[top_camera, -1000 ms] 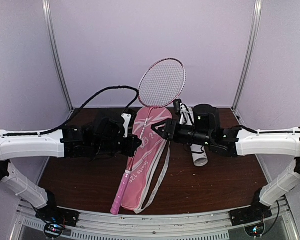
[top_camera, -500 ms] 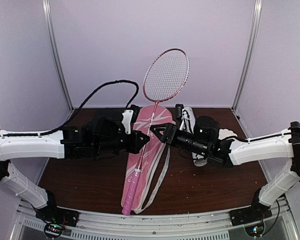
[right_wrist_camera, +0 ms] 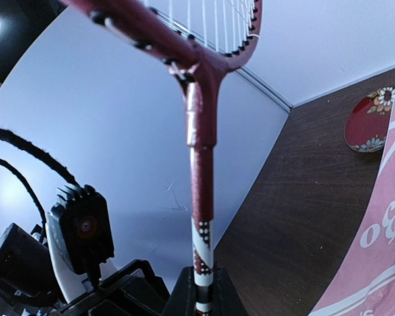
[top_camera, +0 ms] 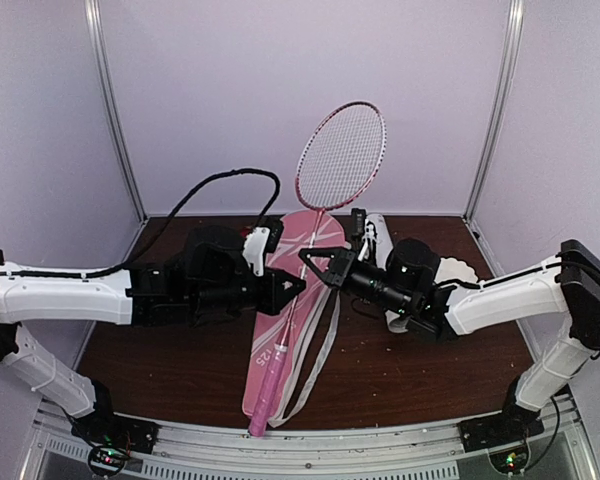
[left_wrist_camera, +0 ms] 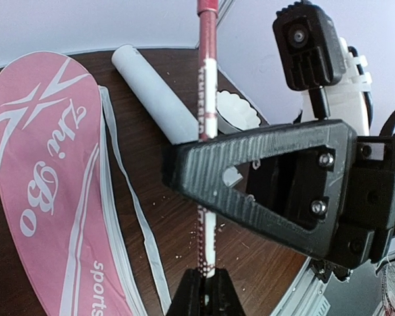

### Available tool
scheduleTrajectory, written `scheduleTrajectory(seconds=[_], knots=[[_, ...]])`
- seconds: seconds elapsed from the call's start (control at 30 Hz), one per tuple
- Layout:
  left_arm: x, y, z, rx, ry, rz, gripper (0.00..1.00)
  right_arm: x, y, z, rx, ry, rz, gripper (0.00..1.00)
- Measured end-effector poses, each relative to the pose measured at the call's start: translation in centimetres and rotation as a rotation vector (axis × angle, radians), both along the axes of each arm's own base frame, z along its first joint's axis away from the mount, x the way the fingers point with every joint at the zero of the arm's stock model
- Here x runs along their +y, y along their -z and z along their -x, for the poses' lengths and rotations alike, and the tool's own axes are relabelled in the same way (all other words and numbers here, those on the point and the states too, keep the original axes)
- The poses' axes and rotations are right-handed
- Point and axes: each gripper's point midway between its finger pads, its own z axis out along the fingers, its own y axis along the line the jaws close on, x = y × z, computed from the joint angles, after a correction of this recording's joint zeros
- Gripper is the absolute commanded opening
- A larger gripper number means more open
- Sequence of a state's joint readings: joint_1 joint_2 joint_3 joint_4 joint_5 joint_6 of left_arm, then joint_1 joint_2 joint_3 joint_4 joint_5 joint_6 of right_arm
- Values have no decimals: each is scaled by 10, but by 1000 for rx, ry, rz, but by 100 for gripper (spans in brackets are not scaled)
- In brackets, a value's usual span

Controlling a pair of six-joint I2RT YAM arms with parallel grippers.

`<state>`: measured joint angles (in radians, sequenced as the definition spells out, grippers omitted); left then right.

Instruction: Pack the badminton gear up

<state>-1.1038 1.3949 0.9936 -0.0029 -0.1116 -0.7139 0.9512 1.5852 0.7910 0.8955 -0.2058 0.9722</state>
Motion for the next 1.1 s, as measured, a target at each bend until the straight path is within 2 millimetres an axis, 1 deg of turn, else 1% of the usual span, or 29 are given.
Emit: scheduleTrajectory(seconds=[0.1,0.13,0.2,0.27,0.37,0.43,0.53,0.6,0.7,0.77,0.83,0.9,0.97,1.03,1.1], knots=[[0,-2,2,-7,15,4,32,0,-3,2,-9,-19,-13,0],[0,-4,4,-17,27,4,39,-1,-5,3,-13,-27,-22,0],[1,-9,8,-32,52,18,49,-2,-9,5,-16,-50,-44,0],[6,-14,17,-52,90,33,57,-3,-12,9,-23,-79,-68,0],[16,-16,33,-70,161,49,64,-7,-20,13,-33,-120,-109,0],[19,-20,44,-83,222,60,75,-9,-28,17,-48,-146,-138,0],[21,-26,61,-90,315,82,82,-15,-46,24,-84,-183,-189,0],[20,-25,75,-81,390,104,84,-21,-63,30,-120,-219,-230,0],[19,-14,94,-51,490,132,83,-28,-87,34,-169,-258,-285,0],[19,-7,103,-29,536,140,80,-30,-104,35,-203,-283,-312,0],[16,-7,111,-22,579,154,74,-31,-119,37,-241,-299,-328,0],[12,-9,116,-22,614,172,62,-32,-135,40,-283,-319,-338,0],[7,-8,120,-17,647,191,49,-32,-142,42,-313,-326,-337,0],[2,-8,123,-5,671,210,34,-32,-144,40,-328,-329,-325,0],[-2,-8,124,-4,687,225,20,-31,-141,38,-329,-325,-308,0]])
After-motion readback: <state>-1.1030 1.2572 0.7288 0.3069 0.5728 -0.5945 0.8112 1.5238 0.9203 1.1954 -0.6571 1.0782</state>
